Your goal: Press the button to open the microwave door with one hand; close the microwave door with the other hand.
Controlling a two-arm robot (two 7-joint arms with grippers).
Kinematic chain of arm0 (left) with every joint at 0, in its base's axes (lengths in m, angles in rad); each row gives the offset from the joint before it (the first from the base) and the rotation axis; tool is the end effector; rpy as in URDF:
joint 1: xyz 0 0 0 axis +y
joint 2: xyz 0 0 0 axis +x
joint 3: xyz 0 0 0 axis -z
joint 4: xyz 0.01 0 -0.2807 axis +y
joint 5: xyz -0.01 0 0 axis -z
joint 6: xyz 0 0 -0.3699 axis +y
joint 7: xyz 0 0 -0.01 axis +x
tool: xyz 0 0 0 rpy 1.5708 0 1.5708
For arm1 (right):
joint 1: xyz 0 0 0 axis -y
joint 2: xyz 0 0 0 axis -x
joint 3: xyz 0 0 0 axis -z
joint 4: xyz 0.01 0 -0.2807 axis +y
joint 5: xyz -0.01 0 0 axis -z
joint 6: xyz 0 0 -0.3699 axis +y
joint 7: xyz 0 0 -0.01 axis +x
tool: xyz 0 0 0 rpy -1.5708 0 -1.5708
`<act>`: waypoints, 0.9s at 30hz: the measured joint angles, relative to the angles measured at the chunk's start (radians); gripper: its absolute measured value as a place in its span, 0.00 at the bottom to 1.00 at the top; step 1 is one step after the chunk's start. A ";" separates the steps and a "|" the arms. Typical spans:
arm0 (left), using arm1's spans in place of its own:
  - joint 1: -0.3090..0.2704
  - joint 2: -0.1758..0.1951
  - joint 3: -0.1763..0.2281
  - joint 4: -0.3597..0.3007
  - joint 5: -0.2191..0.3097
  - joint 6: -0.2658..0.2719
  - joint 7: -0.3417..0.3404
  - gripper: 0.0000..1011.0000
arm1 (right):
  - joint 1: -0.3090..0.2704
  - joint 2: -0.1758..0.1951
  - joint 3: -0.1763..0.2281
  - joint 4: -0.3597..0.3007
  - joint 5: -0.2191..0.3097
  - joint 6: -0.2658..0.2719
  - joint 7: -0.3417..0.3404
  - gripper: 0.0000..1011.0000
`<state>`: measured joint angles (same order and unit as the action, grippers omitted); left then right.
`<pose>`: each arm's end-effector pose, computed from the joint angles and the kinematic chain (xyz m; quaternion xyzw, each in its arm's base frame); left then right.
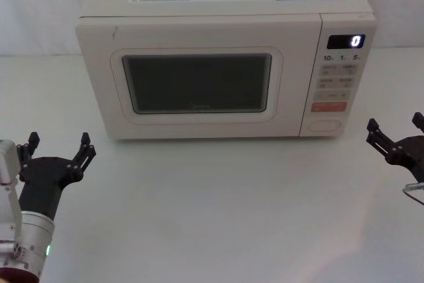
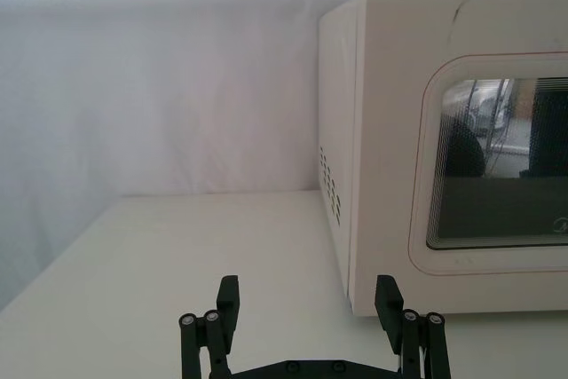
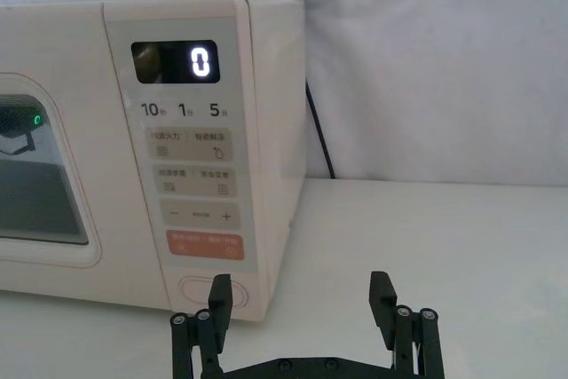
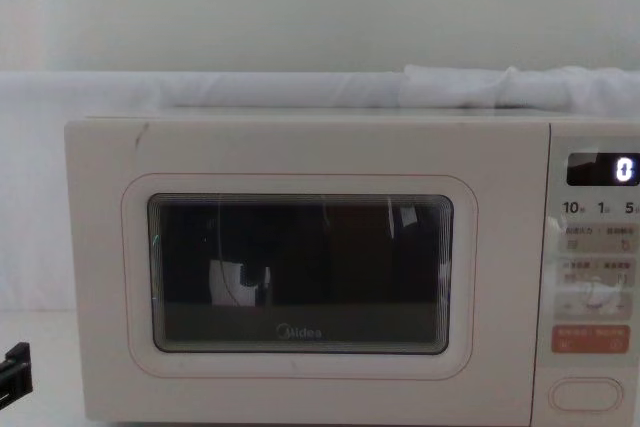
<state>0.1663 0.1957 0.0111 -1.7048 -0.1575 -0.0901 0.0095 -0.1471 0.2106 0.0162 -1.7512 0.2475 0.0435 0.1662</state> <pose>0.3434 0.0424 -0.2962 -0.0076 -0.0305 0.6963 0.7171 0.3496 -0.0526 -0.2708 0.0103 0.0161 -0.6369 0.7707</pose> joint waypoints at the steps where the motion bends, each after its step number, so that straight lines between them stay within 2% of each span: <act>1: 0.000 0.000 0.000 0.000 0.000 0.000 0.000 0.99 | 0.000 0.000 0.000 0.000 0.000 0.000 0.000 0.99; 27: 0.000 0.000 0.000 0.000 0.000 0.000 0.000 0.99 | 0.000 0.000 0.000 0.000 0.000 0.000 0.000 0.99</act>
<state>0.1664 0.1957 0.0111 -1.7048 -0.1575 -0.0902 0.0095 -0.1471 0.2106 0.0163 -1.7512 0.2475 0.0435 0.1662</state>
